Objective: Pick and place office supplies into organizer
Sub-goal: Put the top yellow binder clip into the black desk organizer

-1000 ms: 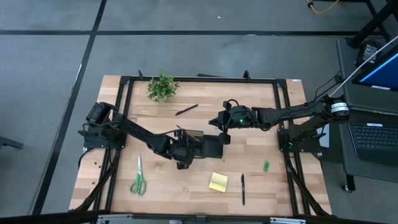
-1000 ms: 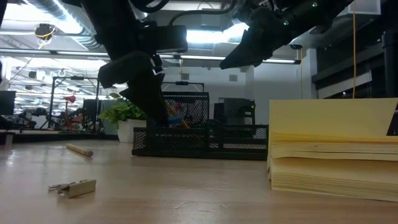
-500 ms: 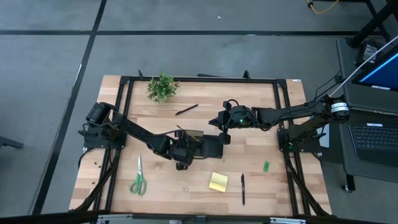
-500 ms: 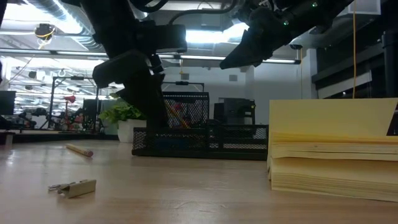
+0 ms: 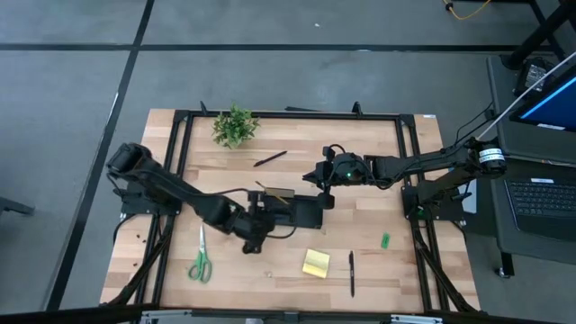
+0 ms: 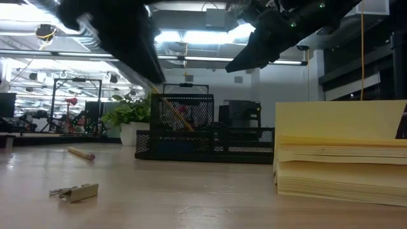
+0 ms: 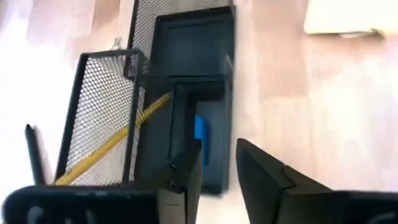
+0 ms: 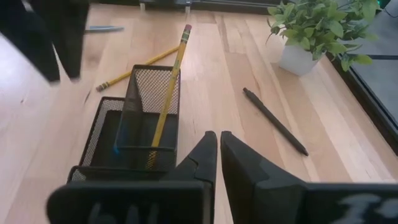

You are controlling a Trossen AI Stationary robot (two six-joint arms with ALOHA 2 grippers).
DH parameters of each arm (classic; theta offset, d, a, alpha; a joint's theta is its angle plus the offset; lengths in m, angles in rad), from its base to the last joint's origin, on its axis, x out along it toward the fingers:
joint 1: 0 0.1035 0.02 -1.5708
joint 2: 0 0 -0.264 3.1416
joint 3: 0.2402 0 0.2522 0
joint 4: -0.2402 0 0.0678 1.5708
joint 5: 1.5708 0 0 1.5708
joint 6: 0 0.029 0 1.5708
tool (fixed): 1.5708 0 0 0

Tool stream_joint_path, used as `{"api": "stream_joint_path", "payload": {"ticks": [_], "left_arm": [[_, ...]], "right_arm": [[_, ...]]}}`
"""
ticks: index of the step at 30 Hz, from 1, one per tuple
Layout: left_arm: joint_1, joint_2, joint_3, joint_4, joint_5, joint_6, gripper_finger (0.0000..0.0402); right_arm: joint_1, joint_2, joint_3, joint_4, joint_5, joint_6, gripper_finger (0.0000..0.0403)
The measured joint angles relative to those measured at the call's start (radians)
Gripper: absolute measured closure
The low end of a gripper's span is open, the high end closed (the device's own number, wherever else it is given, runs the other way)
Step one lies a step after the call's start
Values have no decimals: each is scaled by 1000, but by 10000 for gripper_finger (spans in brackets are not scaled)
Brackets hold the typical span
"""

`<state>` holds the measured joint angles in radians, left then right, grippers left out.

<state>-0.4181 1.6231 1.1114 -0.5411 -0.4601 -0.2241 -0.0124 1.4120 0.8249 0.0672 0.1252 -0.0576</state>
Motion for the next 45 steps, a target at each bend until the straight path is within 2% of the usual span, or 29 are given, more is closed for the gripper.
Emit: {"api": "stream_joint_path", "payload": {"ticks": [4,9,16,19,22,26,29,35,45], "left_arm": [[-51,-77,-8,-55,-79,-6,337],[-85,-208,-118,-28,-149,-23,359],[-69,-427,-376,206,-148,16,387],[-47,-519,-499,318,-136,53,397],[-16,-609,-606,410,-101,84,400],[30,-720,-732,530,-90,131,399],[65,-791,-809,610,-49,151,400],[118,-865,-918,736,55,158,400],[147,-876,-943,790,62,199,398]], "right_arm": [[0,0,0,0,-31,-18,377],[0,0,0,0,-41,-44,377],[-26,0,0,8,-44,-85,377],[-56,0,0,-3,-139,-78,380],[-85,0,28,-112,-229,-83,392],[-128,0,70,-234,-224,-109,396],[-163,0,77,-247,-225,-106,392],[-208,-1,77,-292,-232,-105,398],[-220,0,105,-329,-234,-113,399]]}}
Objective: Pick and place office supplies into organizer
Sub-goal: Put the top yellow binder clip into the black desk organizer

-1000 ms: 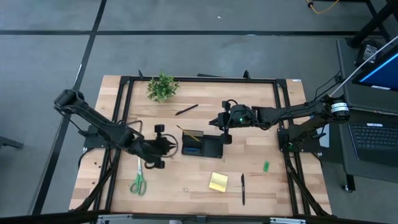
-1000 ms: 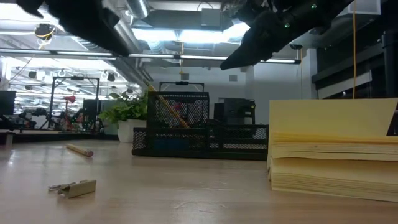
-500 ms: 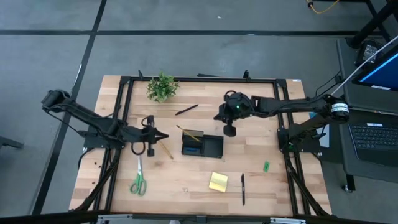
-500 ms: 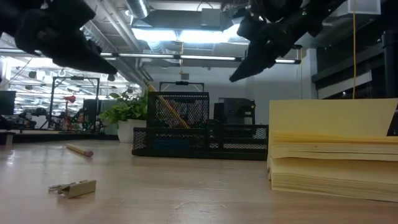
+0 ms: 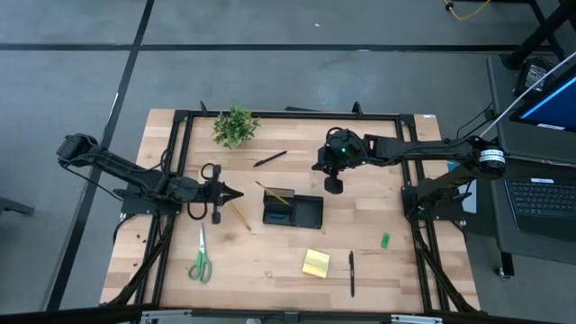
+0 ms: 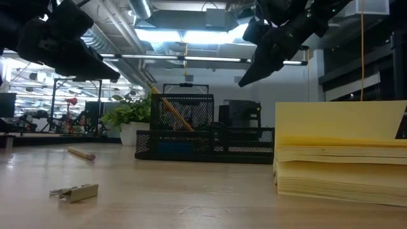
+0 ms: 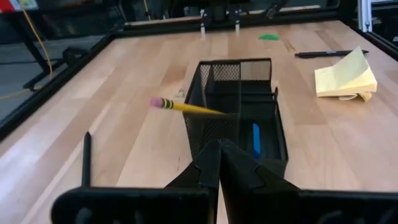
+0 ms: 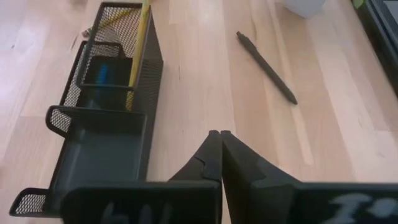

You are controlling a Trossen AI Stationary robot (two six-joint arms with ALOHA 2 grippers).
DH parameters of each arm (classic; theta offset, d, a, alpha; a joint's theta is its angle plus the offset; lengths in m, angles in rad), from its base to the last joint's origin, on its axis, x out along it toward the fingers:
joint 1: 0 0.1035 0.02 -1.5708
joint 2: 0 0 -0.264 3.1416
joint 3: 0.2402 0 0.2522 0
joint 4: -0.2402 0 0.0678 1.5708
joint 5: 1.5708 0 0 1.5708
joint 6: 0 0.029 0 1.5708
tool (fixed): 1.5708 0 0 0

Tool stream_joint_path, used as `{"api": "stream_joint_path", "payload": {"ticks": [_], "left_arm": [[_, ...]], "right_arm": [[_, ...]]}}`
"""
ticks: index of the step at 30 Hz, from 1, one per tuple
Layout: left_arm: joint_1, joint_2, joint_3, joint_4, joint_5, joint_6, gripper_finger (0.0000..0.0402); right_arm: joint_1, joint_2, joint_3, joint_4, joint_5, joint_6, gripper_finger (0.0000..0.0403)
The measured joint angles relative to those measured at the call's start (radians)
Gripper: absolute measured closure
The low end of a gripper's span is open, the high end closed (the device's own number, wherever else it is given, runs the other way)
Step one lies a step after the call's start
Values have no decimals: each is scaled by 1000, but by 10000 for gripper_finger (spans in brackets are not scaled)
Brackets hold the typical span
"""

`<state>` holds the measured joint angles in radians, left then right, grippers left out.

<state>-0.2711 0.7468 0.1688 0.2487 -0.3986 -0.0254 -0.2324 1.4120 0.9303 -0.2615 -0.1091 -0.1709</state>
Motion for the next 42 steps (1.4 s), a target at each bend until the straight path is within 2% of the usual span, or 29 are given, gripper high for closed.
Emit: {"api": "stream_joint_path", "payload": {"ticks": [7,13,20,22,28,35,42], "left_arm": [[-1,0,0,31,18,14,397],[-1,0,0,26,17,13,400],[-1,1,0,27,7,13,394],[-1,1,0,28,7,2,394],[-1,1,0,29,-1,-13,395],[-1,1,0,28,-6,-16,392],[-1,1,0,28,-57,-14,391]], "right_arm": [[-64,28,15,-50,-21,-18,399],[-110,122,26,-59,-75,-30,399],[-126,248,160,-242,-78,-49,399],[-126,279,184,-247,-78,-46,396],[-126,331,198,-251,-78,-79,359],[-114,334,198,-269,-77,-73,306],[-86,334,190,-265,-74,-79,271]]}}
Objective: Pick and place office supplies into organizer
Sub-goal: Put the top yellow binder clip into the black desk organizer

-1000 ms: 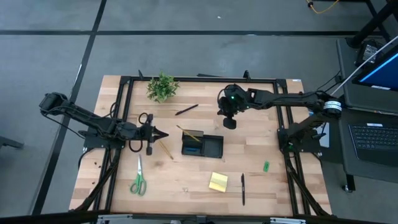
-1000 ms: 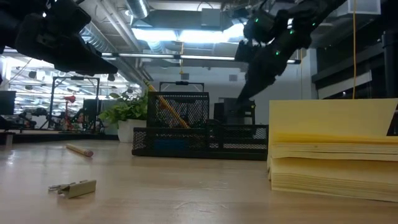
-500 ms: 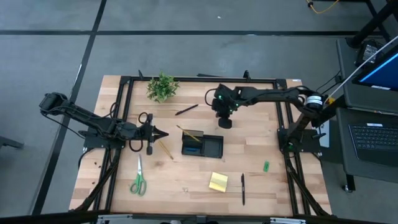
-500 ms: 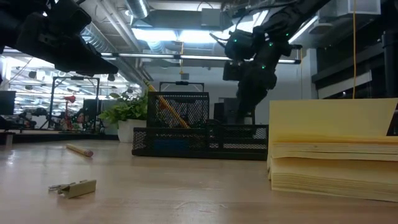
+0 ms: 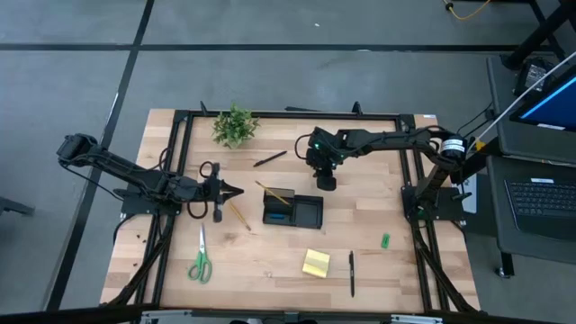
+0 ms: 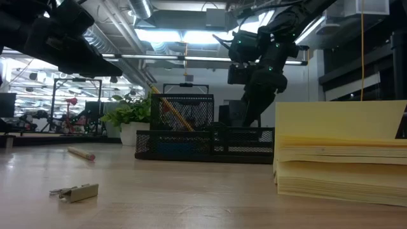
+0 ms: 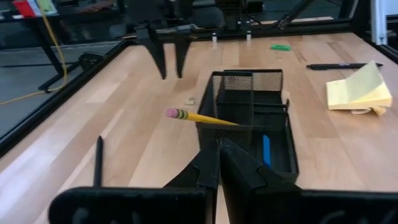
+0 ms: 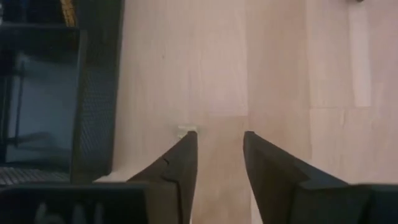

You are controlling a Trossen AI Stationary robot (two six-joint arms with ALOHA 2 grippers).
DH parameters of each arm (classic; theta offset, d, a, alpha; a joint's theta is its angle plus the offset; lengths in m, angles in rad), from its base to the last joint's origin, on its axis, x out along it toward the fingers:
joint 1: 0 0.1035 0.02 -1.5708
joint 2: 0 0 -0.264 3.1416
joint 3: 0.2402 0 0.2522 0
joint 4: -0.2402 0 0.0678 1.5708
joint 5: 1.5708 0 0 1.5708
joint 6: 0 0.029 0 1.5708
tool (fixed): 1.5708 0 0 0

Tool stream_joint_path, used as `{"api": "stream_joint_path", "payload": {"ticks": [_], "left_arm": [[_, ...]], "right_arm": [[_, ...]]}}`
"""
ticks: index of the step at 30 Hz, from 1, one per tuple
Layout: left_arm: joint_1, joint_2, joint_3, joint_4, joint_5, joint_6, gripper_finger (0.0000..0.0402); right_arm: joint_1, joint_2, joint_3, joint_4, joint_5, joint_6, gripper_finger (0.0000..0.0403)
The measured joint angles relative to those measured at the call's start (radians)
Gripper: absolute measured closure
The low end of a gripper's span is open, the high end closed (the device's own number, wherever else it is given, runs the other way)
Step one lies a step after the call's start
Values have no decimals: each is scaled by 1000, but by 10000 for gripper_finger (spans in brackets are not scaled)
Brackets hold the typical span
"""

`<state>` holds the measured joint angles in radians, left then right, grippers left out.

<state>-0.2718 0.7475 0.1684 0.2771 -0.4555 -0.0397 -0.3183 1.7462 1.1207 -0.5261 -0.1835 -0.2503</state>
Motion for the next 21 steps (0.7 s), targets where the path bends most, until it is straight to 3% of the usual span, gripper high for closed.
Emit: {"api": "stream_joint_path", "payload": {"ticks": [16,21], "left_arm": [[0,0,0,0,-25,1,384],[0,0,0,0,-25,1,386]], "right_arm": [[77,0,-78,118,70,-15,233],[75,0,-78,114,70,57,233]]}}
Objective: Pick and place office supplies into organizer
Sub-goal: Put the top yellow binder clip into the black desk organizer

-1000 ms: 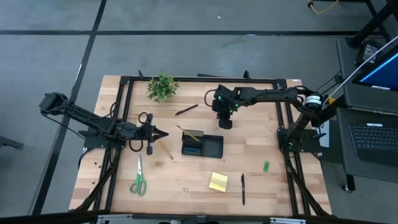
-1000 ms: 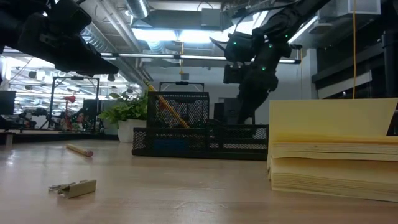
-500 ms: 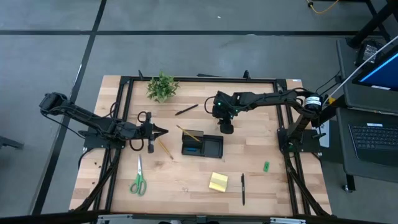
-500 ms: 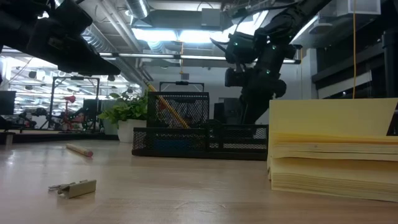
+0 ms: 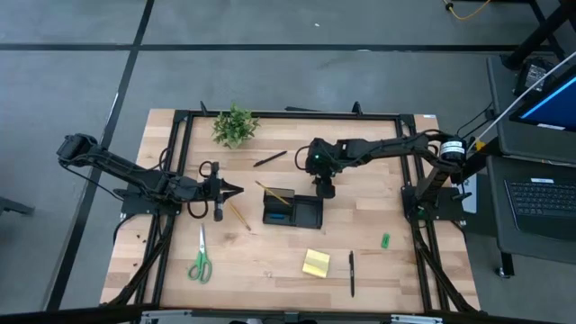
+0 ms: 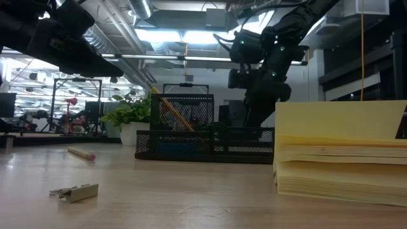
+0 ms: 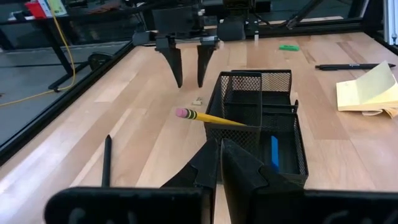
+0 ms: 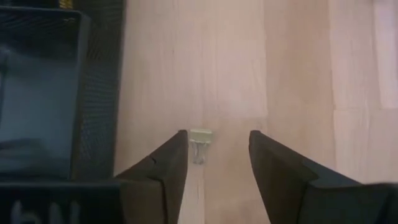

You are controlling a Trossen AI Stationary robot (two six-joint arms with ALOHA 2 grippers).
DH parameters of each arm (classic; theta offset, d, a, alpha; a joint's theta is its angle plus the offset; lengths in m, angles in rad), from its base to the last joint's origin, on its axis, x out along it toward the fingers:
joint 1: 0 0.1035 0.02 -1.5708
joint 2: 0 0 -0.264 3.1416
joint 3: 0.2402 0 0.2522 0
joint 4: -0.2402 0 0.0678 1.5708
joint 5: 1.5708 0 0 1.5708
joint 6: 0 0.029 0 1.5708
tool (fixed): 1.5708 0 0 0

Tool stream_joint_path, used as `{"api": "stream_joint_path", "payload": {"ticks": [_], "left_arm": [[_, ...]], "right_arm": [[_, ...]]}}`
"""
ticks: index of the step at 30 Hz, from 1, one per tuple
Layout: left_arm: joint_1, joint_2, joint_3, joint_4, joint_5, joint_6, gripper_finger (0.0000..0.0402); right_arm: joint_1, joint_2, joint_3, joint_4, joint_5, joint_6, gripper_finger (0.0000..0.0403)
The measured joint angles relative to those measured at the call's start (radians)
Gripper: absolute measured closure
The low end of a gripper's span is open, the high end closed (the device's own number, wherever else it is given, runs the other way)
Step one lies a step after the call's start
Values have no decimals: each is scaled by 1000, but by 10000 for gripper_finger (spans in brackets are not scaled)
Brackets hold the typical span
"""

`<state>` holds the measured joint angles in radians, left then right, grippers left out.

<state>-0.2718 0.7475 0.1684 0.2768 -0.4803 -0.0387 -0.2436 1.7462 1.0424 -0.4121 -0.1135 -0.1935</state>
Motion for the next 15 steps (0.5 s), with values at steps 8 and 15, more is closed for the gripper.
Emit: {"api": "stream_joint_path", "payload": {"ticks": [8,15], "left_arm": [[0,0,0,-5,0,0,382],[0,0,0,-12,0,0,380]], "right_arm": [[0,66,-1,-2,-1,2,233],[0,85,0,13,-1,6,233]]}}
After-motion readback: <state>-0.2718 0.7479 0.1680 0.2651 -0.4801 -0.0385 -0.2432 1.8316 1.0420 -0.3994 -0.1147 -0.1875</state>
